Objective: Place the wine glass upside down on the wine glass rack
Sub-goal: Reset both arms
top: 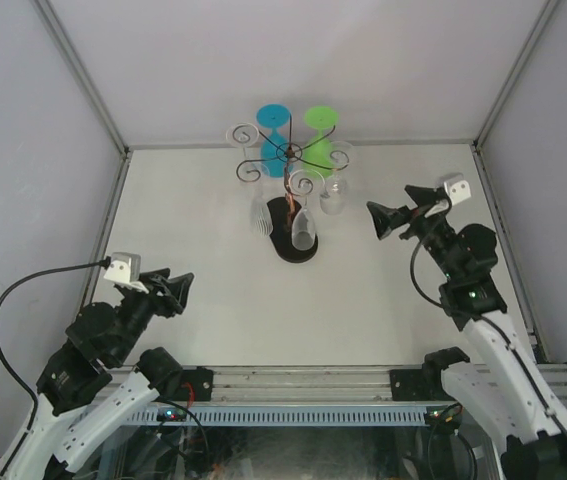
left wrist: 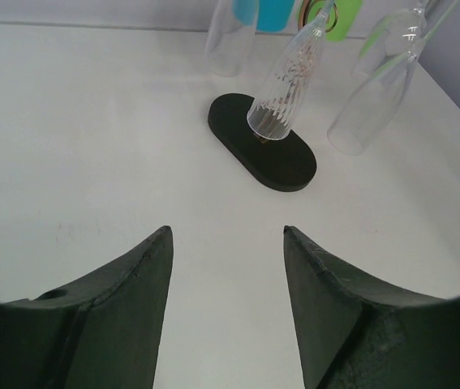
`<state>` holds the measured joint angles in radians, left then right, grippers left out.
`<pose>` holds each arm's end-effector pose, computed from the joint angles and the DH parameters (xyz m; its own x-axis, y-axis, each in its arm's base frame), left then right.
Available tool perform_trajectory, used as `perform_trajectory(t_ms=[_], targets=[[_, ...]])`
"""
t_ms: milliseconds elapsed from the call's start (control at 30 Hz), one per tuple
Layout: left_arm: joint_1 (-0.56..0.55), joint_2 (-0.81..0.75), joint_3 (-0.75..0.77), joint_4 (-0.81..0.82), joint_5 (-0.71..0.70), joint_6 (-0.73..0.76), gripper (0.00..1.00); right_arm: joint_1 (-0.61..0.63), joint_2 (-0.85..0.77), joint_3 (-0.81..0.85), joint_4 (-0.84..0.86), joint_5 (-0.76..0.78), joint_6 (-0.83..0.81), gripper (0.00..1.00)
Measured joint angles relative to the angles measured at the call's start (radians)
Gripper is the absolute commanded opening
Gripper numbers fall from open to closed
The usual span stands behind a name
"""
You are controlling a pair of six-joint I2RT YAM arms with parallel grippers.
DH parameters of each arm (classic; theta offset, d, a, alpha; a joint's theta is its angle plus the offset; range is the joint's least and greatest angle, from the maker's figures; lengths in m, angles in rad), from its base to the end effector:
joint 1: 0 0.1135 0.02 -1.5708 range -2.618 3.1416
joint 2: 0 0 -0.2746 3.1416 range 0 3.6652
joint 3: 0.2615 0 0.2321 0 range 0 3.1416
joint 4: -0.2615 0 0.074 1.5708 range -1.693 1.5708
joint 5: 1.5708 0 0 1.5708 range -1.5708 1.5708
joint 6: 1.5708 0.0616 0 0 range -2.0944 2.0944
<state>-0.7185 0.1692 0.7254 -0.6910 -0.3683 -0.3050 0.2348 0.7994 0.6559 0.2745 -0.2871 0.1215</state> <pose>0.0435 -0.0085 0.3114 -0.2003 -0.1970 -0.9597 0.2992 0.9205 -0.2514 0.1817 0.0614 0.3551 0.0660 0.1353 -0.9886 -0.5079 0.8574 0.0835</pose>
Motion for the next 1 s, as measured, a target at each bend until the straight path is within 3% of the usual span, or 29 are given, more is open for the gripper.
perform_trajectory(t_ms=[133,367,467,733,1000], targets=[[0.000,0.005,0.000,0.001,-0.022,0.000,0.72,-0.019,-0.163,-0.003,-0.195,0.071,0.063,1.00],[0.000,0.055,0.000,0.014,-0.084,0.002,0.95,-0.045,-0.475,-0.006,-0.509,0.183,0.153,1.00],[0.000,0.071,0.000,0.015,-0.144,0.000,0.97,-0.045,-0.606,-0.006,-0.609,0.203,0.148,1.00],[0.001,0.031,0.004,-0.031,-0.275,-0.011,1.00,-0.045,-0.730,-0.024,-0.748,0.249,0.138,1.00],[0.001,-0.010,0.004,-0.058,-0.292,-0.028,1.00,-0.045,-0.753,-0.030,-0.776,0.257,0.128,1.00]])
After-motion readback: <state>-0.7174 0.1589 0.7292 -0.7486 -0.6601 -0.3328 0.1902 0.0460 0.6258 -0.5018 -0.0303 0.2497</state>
